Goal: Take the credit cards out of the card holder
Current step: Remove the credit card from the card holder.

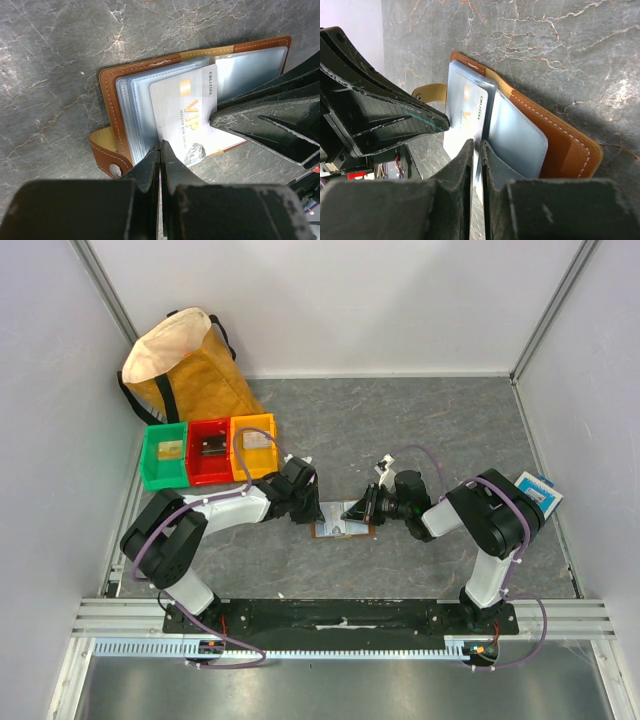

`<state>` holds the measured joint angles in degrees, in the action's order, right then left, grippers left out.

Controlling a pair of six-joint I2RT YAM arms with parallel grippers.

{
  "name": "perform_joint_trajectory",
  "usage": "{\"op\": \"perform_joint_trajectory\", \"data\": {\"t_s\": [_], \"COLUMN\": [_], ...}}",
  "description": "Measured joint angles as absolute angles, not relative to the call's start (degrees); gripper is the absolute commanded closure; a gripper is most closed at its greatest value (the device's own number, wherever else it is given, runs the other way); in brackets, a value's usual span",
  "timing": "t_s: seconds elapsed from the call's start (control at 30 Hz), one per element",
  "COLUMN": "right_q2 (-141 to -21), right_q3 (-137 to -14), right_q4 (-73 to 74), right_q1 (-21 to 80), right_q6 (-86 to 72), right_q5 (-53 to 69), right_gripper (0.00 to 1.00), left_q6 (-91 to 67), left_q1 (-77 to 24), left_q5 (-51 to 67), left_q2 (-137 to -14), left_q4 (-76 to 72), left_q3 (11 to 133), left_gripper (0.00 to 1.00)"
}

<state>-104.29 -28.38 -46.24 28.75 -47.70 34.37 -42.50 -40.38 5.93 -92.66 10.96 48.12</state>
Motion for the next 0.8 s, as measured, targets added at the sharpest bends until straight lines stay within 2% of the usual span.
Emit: {"op": "perform_joint_trajectory", "data": {"t_s": [0.43, 0.5, 0.57, 0.8], "right_q2": [-104.4, -104.7, -104.8, -103.8], "right_q3": [-28.6, -28.7, -28.7, -29.1], "right_q4": [-46.7, -46.7, -46.7, -44.1], "right_q1": [28.8, 28.8, 28.7, 28.6], "right_q6": [-48.0, -48.0, -48.0, -46.7], "right_q5": [35.3, 35.4, 35.3, 34.8], "right_gripper": [0.79, 0.87, 0.99, 1.0], "left_q6": [-42.5, -42.5, -42.5, -42.5], "left_q1": [-40.4, -40.4, -40.4, -40.4], "left_q5": [6.6, 6.6, 6.6, 6.6], "left_q2": [-93.2, -93.2, -93.2, -93.2], "left_q4": [10.2, 10.1, 10.1, 10.1], "left_q3": [48.1, 48.1, 48.1, 48.1], "left_gripper": [0.98, 0.98, 0.98, 0.98]}}
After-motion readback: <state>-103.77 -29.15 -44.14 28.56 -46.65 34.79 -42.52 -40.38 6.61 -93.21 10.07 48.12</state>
